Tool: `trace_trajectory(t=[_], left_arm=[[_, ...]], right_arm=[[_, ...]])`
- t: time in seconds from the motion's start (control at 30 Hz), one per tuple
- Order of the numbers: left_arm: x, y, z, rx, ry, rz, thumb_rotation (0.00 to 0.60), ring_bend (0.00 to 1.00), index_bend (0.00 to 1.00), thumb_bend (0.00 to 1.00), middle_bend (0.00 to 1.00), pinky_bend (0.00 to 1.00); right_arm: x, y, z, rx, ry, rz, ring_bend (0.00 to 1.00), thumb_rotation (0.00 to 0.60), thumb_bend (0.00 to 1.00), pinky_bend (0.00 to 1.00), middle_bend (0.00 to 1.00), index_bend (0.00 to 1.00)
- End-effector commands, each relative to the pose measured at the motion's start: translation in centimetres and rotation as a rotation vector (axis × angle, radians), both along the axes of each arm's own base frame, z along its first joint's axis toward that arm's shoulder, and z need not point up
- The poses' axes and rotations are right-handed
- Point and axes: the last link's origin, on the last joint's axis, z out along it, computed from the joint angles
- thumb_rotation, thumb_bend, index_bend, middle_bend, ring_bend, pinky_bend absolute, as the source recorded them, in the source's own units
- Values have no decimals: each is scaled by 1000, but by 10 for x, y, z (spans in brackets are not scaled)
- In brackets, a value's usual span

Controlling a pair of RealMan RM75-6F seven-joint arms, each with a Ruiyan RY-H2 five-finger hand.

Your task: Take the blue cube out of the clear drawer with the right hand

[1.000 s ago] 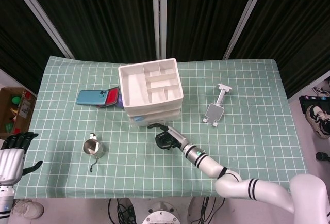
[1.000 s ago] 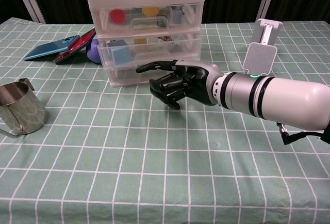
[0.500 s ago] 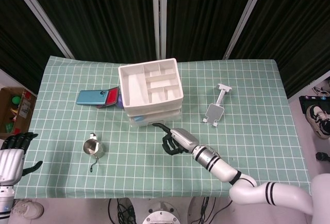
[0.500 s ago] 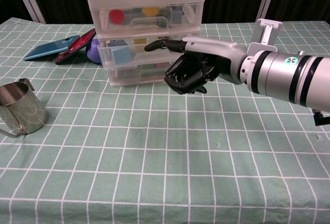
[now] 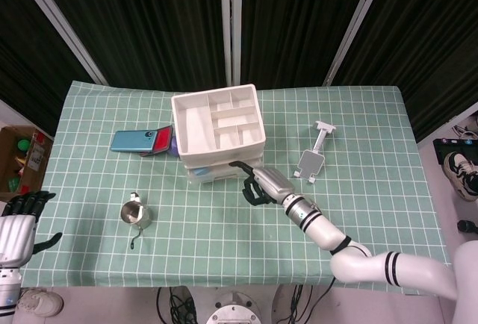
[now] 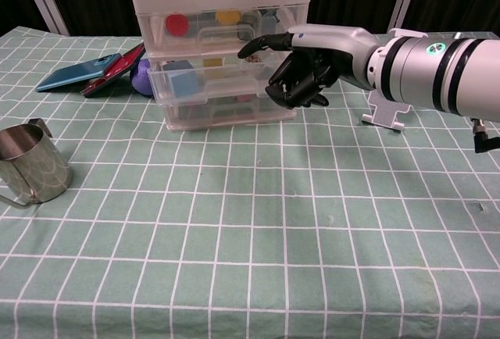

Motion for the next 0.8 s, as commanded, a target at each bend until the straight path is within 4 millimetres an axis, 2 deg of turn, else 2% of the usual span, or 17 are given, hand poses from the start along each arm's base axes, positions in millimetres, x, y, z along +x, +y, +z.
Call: trace_trajectory(t=[0.03, 0.2, 0.33, 0.8], left_arm=[[0, 0, 0, -1, 0, -1, 600, 166, 222, 61, 218, 191], [-1, -1, -1, -2, -3, 5, 600, 166, 222, 61, 218, 191], [-1, -1, 0, 0, -4, 6, 600, 166, 222, 60, 218, 191], [-2, 2, -3, -7, -7, 0, 600, 166, 222, 61, 218, 191]], right_arm=[[0, -3, -2, 7, 15, -8, 741, 600, 491, 825, 696, 122], [-3, -5, -3, 13, 27, -26, 747, 600, 491, 832, 701, 201], [-4, 1, -2, 34, 23, -32, 754, 600, 491, 842, 708, 268], [-13, 35, 18, 104, 32, -1, 755, 600, 492, 844, 708, 272]])
